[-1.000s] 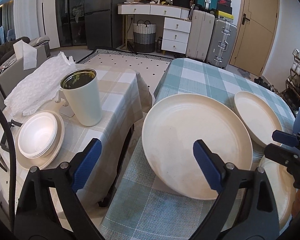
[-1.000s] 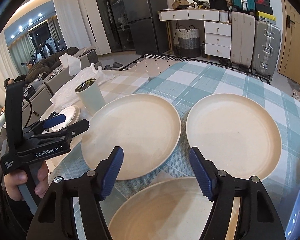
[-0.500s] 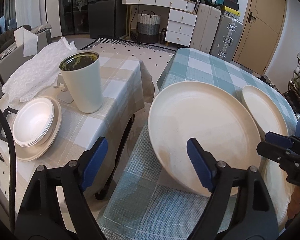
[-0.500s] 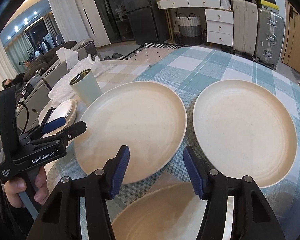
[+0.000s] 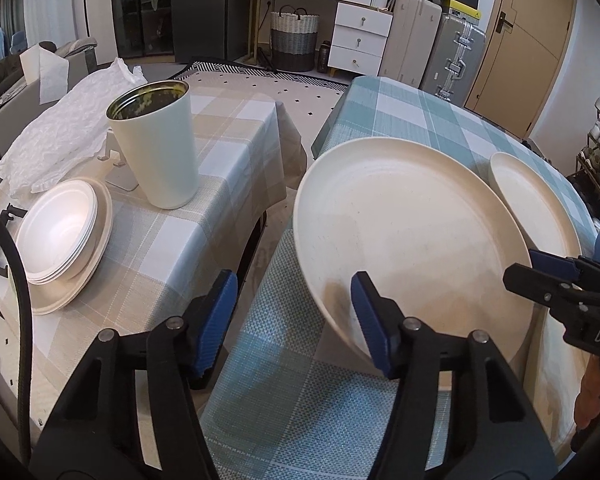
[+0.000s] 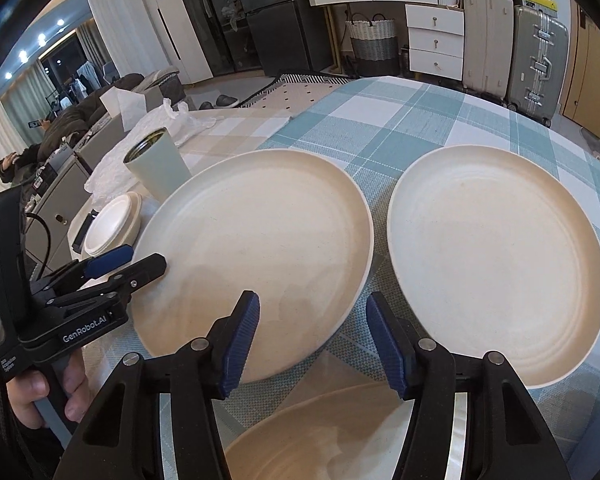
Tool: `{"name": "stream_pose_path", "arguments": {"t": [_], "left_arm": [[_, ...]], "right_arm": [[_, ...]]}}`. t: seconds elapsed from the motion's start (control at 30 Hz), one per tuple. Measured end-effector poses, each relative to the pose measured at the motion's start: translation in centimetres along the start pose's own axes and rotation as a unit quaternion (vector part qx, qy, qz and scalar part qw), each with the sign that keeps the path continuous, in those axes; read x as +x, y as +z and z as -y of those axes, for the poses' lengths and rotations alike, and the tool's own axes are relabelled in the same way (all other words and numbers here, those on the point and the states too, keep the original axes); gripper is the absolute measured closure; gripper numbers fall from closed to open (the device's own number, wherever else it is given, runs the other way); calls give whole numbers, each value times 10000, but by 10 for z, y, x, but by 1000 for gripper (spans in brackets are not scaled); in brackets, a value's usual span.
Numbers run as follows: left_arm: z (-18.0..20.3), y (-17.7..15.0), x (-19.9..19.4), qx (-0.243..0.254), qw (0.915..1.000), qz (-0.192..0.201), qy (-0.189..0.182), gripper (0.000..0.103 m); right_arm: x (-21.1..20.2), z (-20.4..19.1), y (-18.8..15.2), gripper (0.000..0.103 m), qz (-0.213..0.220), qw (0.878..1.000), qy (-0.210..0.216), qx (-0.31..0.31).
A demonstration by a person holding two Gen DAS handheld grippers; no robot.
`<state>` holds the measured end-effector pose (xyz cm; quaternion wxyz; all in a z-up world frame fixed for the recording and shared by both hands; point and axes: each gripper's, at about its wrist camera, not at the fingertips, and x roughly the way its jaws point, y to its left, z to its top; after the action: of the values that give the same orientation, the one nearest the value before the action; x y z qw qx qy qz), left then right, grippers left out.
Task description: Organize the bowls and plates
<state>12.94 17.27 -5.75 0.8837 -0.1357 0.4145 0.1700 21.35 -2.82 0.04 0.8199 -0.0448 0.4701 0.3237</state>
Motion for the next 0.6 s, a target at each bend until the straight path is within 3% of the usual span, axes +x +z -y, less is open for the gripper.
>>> {"name": "stream_pose_path", "arguments": {"t": [0.47,0.6], "left_arm": [[10,-1,0,170,9995,19,-258,82],[15,-2,-1,271,9995,58,-144,82]], "right_arm": [[9,-1,2,71,-12,9993,-348,-98],[9,-1,2,73,15,9991,-402,-114]]}}
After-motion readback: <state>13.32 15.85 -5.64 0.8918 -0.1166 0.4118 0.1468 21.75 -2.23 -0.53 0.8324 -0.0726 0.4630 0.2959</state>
